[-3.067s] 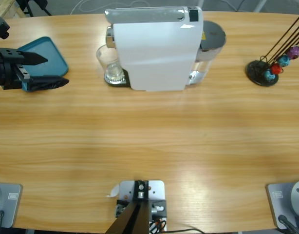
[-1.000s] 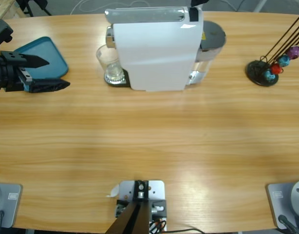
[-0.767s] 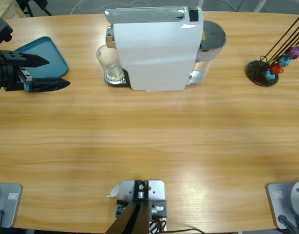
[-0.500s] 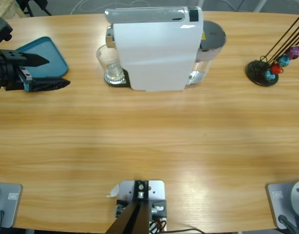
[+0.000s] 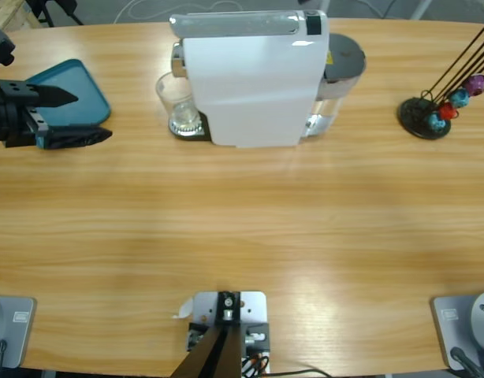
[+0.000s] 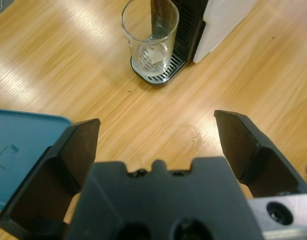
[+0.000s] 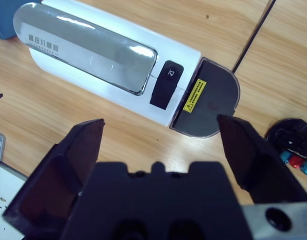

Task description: Pour coffee

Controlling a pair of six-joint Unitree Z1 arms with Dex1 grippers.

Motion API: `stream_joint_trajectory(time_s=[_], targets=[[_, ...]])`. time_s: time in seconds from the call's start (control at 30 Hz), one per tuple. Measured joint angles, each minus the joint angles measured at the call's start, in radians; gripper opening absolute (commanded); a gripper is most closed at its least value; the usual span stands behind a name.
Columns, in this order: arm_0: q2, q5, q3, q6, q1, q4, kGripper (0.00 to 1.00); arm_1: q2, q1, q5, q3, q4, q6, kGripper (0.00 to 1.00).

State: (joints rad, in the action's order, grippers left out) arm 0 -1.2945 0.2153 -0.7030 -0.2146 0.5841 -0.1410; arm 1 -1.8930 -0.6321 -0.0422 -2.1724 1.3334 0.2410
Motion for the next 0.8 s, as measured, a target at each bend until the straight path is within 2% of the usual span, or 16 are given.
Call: stream_joint_trajectory(time_s=[0.17, 0.27, 0.57, 0.67, 0.73, 0.8], targets=[[0.036, 0.000, 0.013, 0.000, 0.014, 0.000, 1.000, 0.014, -0.005, 0.000, 0.003, 0.016, 0.001, 1.000], [0.043, 0.000, 0.020, 0.003, 0.024, 0.000, 1.000, 0.096, -0.018, 0.000, 0.063, 0.014, 0.001, 1.000], [0.136, 0.000, 0.052, 0.003, 0.054, -0.023, 1.000, 0.535, -0.057, 0.000, 0.614, -0.176, 0.040, 1.000], [0.181, 0.000, 0.071, 0.003, 0.057, -0.029, 1.000, 0.706, -0.076, 0.016, 0.890, -0.365, 0.032, 1.000], [0.187, 0.000, 0.087, 0.003, 0.058, -0.030, 1.000, 0.833, -0.082, 0.062, 1.099, -0.541, -0.054, 0.987], [0.187, 0.000, 0.095, 0.003, 0.059, -0.031, 1.000, 0.961, -0.085, 0.096, 1.256, -0.644, -0.151, 0.984]])
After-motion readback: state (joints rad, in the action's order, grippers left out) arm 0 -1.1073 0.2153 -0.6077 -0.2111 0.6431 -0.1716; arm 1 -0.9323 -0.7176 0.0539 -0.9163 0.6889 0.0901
